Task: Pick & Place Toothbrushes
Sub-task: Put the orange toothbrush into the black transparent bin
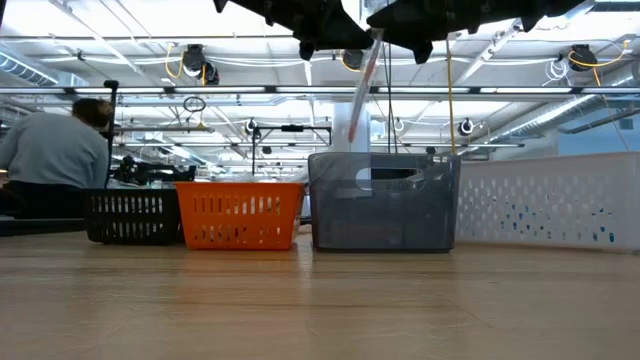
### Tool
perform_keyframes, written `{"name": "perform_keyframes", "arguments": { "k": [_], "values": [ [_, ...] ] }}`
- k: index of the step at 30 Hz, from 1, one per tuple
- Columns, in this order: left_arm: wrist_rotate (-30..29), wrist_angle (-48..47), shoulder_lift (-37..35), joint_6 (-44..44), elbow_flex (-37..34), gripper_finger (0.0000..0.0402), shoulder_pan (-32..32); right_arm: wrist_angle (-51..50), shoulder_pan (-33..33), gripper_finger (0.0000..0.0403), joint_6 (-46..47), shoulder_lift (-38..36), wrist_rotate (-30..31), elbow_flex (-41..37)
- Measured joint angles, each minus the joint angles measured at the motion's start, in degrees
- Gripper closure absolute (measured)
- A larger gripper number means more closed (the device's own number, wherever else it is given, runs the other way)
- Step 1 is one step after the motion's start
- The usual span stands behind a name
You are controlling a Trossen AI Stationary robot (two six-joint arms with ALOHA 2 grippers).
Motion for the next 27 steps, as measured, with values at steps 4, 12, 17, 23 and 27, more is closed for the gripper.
{"name": "perform_keyframes", "arguments": {
  "k": [4,12,17,23,27],
  "values": [
    [-0.01,-0.26,0.0,0.21,0.0,0.0401,0.0,0.04,-0.02,0.0345,0.01,-0.08,0.02,0.0],
    [-0.01,-0.82,0.0,-0.91,0.0,0.0401,0.0,-0.02,-0.02,0.0362,0.42,-0.28,0.01,0.0],
    [-0.06,-2.66,0.0,0.62,0.0,0.0393,-0.55,-0.42,0.0,0.0362,0.42,-0.28,-0.01,0.0],
    [-0.29,-3.62,0.02,2.17,0.0,0.0311,-0.9,-1.17,0.0,0.0362,0.68,-0.37,0.01,0.0],
    [-1.49,-6.12,0.02,1.93,0.0,0.0248,-0.87,-2.6,0.0,0.0362,2.56,-0.37,-0.16,0.0]
  ]
}}
